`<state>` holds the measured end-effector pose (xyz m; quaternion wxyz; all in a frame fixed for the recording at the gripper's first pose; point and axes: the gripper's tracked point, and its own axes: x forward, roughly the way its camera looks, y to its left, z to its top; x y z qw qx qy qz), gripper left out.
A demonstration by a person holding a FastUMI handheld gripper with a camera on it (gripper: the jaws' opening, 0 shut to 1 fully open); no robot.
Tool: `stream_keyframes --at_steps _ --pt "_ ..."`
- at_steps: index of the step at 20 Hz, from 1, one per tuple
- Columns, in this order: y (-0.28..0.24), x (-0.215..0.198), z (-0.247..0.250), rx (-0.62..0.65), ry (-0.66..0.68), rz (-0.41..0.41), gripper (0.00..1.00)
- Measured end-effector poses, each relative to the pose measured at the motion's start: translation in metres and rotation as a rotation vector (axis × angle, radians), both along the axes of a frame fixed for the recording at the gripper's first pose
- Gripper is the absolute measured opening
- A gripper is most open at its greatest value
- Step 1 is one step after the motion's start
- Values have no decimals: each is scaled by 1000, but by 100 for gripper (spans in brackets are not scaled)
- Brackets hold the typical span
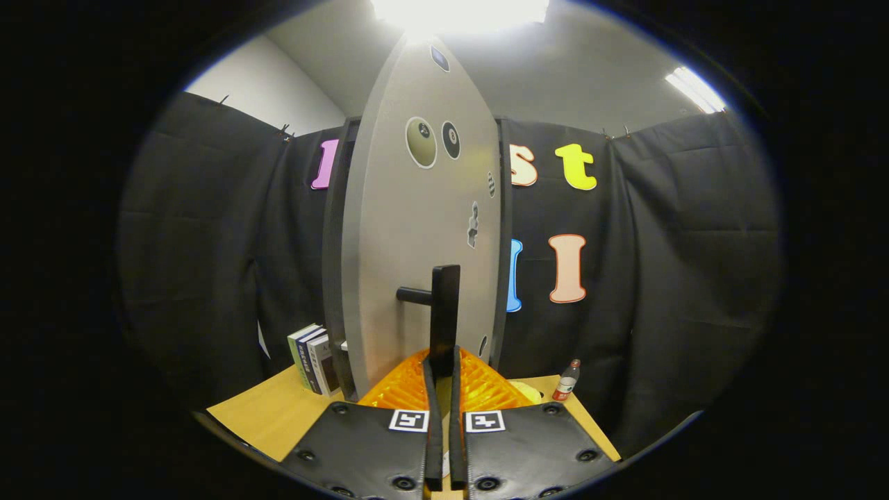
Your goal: Open the shoe cabinet door, grab the shoes and put them into the shoe cabinet, then close the shoe cabinet door.
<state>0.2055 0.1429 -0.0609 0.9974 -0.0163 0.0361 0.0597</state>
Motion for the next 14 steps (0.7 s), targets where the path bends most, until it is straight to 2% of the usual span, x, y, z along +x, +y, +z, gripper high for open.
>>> stream_keyframes --at_steps 9,14 --pt "-24 4 0 41 -7 -76 5" --pt "-25 1 -2 51 -7 -58 3"
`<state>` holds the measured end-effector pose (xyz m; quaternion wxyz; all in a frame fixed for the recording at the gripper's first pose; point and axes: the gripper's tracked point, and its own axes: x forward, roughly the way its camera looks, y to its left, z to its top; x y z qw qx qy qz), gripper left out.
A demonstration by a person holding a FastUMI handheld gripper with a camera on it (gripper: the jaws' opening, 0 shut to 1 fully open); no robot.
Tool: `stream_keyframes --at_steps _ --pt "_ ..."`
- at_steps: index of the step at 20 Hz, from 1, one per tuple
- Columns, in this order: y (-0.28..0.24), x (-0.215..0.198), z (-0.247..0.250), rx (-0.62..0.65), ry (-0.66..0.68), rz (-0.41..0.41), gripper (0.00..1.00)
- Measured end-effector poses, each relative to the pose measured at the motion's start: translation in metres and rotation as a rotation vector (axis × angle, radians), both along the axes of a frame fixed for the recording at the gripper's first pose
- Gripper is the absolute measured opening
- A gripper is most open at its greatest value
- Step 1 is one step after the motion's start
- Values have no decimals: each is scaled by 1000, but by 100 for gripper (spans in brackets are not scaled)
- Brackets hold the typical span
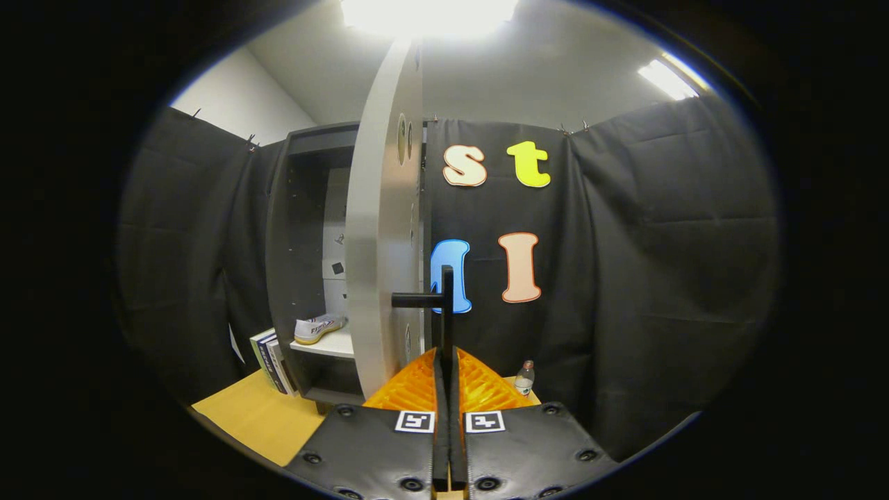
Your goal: Open the shoe cabinet door, grab the shoes and put them into the shoe cabinet, then close the shoe cabinet door.
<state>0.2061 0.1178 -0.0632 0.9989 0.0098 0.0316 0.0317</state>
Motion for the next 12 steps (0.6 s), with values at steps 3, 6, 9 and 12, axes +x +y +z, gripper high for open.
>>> stream_keyframes --at_steps 3,6,9,12 --pt "-2 2 0 -1 -3 16 2" --pt "-13 3 2 -34 -17 -10 4" --pt "-13 -3 1 -7 -9 -32 5" --pt "-15 -8 2 5 -17 -58 5"
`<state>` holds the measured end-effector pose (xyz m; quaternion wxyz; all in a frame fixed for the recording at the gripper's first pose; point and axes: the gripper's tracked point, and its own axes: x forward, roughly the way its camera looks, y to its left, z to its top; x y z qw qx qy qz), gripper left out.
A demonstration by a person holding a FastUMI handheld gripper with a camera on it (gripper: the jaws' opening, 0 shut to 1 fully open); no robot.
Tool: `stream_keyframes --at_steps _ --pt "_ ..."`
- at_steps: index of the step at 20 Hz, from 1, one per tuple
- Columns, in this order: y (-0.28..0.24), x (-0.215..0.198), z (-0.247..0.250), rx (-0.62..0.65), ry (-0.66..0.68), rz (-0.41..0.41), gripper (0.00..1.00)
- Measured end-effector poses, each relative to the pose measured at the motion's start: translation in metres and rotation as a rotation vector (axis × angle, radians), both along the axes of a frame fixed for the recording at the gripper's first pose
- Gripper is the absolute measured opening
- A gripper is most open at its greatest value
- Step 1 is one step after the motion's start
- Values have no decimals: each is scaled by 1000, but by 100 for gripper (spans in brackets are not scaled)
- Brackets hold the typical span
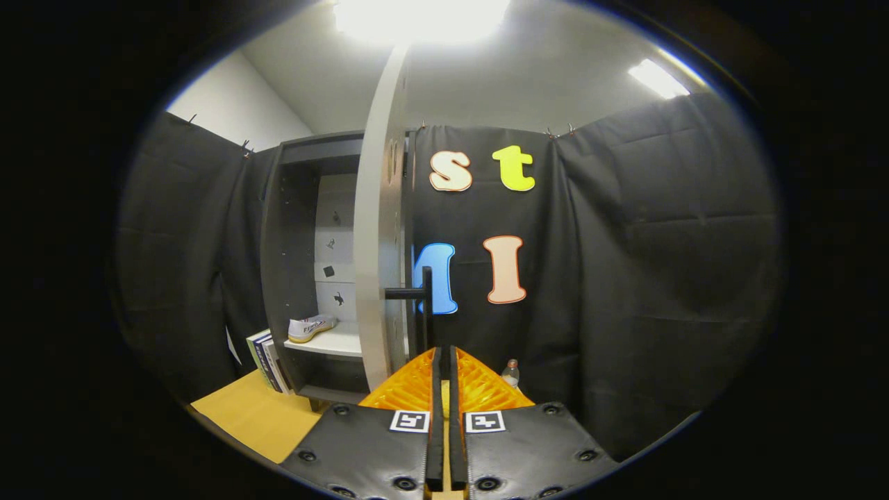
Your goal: Open the shoe cabinet door, grab the shoes and put them into the shoe cabinet, then close the shoe cabinet door.
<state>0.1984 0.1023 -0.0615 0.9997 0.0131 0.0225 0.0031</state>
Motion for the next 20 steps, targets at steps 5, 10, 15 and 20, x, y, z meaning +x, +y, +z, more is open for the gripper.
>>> stream_keyframes --at_steps 5,10,15,20 --pt "6 -13 -3 55 16 -25 48" --pt "16 -16 -4 51 1 14 85" --pt "33 -12 -8 23 -10 86 97" --pt "65 -18 -26 47 71 204 98"
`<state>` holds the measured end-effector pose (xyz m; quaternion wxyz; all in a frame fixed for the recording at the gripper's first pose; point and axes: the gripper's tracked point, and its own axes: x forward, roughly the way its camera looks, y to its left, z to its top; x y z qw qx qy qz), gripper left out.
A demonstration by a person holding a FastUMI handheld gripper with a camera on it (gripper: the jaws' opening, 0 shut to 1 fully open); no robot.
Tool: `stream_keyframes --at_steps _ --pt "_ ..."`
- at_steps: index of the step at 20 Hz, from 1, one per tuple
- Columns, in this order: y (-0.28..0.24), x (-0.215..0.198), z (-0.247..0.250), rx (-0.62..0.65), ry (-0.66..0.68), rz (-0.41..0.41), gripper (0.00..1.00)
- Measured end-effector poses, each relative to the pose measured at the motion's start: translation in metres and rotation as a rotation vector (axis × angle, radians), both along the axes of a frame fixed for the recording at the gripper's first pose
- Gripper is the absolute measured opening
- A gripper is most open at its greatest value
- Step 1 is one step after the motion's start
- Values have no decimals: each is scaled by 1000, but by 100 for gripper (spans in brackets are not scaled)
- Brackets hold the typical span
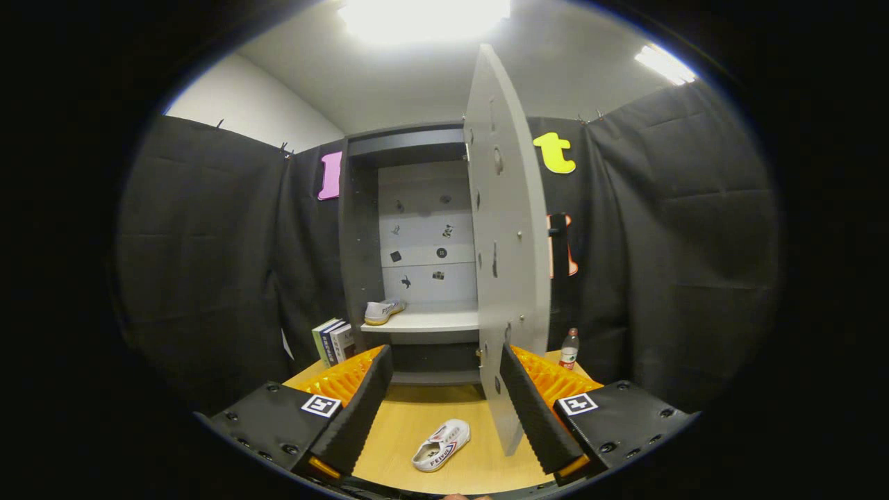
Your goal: Open the shoe cabinet door, grab the shoes and put them into the shoe cabinet, then close the shoe cabinet door.
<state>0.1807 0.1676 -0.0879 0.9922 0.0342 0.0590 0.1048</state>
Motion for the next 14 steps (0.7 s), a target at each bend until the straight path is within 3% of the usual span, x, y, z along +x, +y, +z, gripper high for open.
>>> stream_keyframes --at_steps 7,14 --pt "24 -27 -49 -61 236 166 98" --pt "25 -69 -94 -85 531 217 98"
